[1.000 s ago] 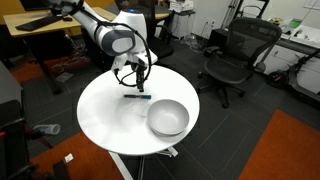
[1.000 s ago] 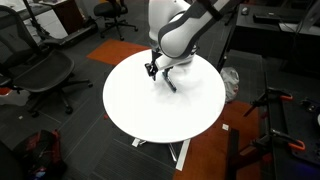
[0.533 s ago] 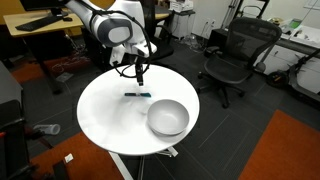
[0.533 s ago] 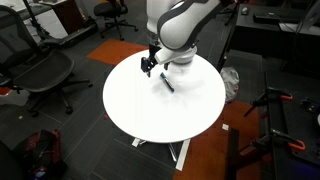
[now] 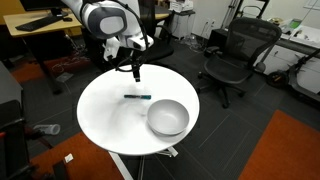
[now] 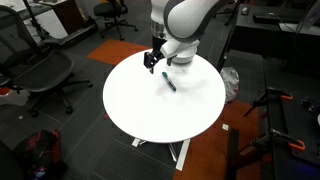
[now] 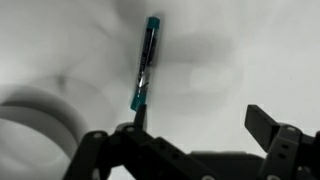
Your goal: Take the marker out of the grey bowl and put it on the table
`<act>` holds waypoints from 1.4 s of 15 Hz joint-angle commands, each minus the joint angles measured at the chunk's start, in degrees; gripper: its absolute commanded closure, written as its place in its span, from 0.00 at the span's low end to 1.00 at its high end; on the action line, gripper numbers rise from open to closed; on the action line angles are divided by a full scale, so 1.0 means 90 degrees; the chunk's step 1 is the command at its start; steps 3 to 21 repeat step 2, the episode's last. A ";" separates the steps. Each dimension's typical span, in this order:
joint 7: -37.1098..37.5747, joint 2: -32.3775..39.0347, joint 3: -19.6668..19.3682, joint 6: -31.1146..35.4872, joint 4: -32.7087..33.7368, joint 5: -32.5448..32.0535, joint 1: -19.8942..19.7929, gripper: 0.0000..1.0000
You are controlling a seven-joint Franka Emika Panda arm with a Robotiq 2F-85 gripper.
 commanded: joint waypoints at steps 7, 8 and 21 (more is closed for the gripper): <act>-0.0012 -0.0023 -0.0012 -0.0019 -0.0021 0.0012 0.0009 0.00; -0.0012 -0.0023 -0.0012 -0.0019 -0.0021 0.0012 0.0009 0.00; -0.0012 -0.0023 -0.0012 -0.0019 -0.0021 0.0012 0.0009 0.00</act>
